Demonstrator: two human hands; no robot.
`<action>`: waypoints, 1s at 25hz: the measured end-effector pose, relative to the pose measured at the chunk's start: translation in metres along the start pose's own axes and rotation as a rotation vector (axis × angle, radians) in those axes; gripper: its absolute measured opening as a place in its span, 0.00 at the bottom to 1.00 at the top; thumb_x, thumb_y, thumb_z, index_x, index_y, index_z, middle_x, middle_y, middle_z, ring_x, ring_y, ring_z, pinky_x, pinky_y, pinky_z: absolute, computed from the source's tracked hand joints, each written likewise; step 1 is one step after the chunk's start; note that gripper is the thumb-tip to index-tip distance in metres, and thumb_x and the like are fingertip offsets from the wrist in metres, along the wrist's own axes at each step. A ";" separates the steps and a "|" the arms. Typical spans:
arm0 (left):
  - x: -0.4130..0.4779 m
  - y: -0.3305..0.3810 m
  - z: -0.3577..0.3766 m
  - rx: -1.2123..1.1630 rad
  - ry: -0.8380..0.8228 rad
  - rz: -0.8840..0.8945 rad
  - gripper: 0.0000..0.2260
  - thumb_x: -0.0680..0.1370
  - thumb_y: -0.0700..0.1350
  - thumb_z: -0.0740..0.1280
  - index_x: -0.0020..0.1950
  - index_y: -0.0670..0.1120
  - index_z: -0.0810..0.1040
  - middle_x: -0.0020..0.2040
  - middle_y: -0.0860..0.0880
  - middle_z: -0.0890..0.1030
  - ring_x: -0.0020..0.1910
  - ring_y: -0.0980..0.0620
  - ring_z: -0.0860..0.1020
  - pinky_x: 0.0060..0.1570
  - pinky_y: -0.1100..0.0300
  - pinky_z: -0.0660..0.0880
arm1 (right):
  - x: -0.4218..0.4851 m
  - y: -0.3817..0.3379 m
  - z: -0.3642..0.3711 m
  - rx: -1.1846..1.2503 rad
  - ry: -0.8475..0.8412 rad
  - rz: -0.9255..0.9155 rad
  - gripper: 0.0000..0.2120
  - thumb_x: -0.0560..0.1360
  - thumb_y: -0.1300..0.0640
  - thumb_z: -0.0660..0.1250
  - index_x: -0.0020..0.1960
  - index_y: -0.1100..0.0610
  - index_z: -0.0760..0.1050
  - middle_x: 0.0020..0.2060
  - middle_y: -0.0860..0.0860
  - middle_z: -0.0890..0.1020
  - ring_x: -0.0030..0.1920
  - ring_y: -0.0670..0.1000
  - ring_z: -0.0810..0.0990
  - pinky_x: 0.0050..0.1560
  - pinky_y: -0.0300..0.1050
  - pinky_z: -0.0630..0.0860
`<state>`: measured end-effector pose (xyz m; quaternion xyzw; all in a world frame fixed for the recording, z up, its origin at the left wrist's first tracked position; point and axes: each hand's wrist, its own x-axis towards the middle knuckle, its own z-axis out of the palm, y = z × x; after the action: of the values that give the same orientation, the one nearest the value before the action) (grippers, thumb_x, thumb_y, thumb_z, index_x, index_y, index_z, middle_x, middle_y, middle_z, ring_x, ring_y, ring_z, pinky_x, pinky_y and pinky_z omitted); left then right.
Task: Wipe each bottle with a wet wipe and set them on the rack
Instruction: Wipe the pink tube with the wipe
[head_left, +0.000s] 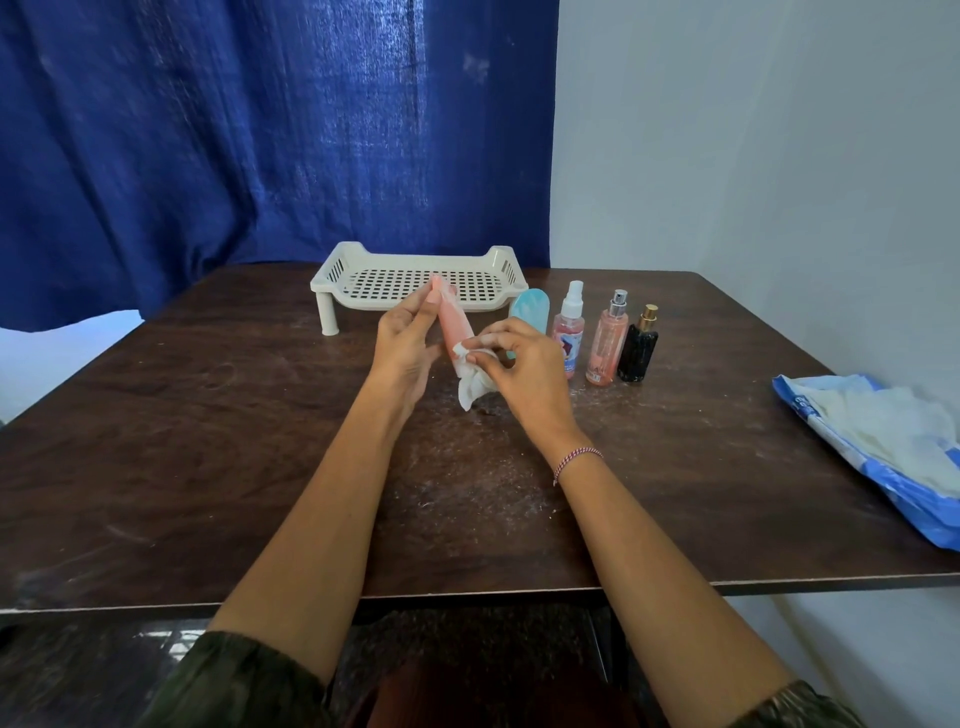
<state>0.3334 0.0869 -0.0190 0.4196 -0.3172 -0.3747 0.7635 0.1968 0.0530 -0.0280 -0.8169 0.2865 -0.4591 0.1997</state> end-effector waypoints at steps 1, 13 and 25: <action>0.000 -0.001 0.001 -0.017 -0.017 -0.015 0.18 0.81 0.41 0.60 0.70 0.39 0.69 0.67 0.43 0.74 0.66 0.48 0.73 0.63 0.47 0.72 | 0.000 0.000 0.000 -0.012 0.003 0.003 0.10 0.71 0.60 0.71 0.52 0.59 0.82 0.49 0.52 0.81 0.48 0.41 0.74 0.47 0.21 0.68; -0.002 0.001 0.006 -0.094 -0.027 -0.058 0.17 0.83 0.40 0.54 0.71 0.39 0.66 0.67 0.42 0.73 0.66 0.48 0.72 0.66 0.50 0.70 | 0.000 0.003 0.002 -0.038 0.011 -0.005 0.09 0.70 0.59 0.72 0.50 0.57 0.82 0.46 0.49 0.81 0.43 0.40 0.74 0.45 0.20 0.68; -0.001 0.001 0.008 -0.214 0.014 -0.070 0.16 0.83 0.39 0.52 0.70 0.37 0.66 0.64 0.40 0.75 0.65 0.47 0.72 0.69 0.48 0.67 | -0.002 -0.003 0.004 -0.029 -0.051 -0.091 0.09 0.72 0.63 0.70 0.52 0.59 0.81 0.48 0.51 0.80 0.47 0.43 0.76 0.50 0.26 0.72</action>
<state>0.3271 0.0847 -0.0152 0.3492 -0.2553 -0.4296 0.7926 0.2006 0.0566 -0.0298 -0.8432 0.2505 -0.4427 0.1740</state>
